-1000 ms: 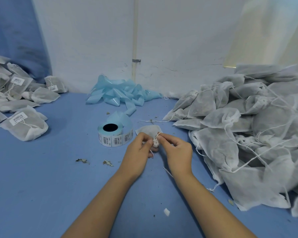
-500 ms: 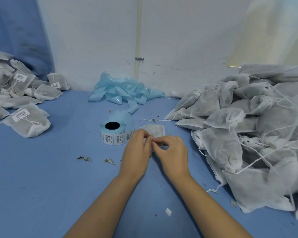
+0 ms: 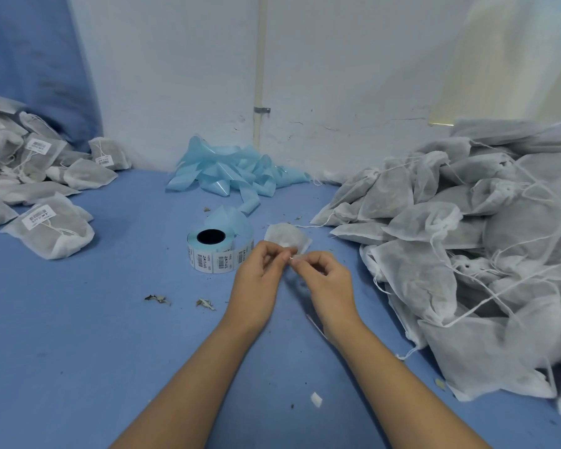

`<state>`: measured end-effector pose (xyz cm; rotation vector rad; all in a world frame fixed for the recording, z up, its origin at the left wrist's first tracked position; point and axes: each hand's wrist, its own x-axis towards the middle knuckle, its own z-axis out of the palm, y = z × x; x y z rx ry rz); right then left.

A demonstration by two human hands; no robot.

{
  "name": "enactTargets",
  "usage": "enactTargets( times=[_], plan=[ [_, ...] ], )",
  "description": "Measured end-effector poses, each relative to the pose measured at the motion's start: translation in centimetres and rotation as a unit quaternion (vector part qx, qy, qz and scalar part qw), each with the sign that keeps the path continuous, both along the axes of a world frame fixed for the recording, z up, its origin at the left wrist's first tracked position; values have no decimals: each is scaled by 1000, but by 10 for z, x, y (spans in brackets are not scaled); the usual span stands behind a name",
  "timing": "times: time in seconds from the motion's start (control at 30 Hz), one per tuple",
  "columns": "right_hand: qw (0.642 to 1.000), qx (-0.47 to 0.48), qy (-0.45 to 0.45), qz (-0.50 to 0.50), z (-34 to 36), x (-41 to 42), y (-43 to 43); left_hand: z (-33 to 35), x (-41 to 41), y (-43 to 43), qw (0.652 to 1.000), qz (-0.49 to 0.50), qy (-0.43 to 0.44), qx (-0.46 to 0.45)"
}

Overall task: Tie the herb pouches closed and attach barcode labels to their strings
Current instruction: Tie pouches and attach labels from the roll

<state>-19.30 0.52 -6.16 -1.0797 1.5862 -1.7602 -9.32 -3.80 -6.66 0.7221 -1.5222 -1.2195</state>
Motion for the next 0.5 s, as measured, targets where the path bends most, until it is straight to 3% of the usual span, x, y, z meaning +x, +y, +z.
enactTargets(
  times=[0.13, 0.5],
  plan=[
    [991, 24, -113, 65, 4, -3, 2, -1, 0, 1, 998, 22, -36, -35],
    [961, -33, -261, 89, 10, -13, 4, -2, -1, 2, 997, 26, -62, -32]
  ],
)
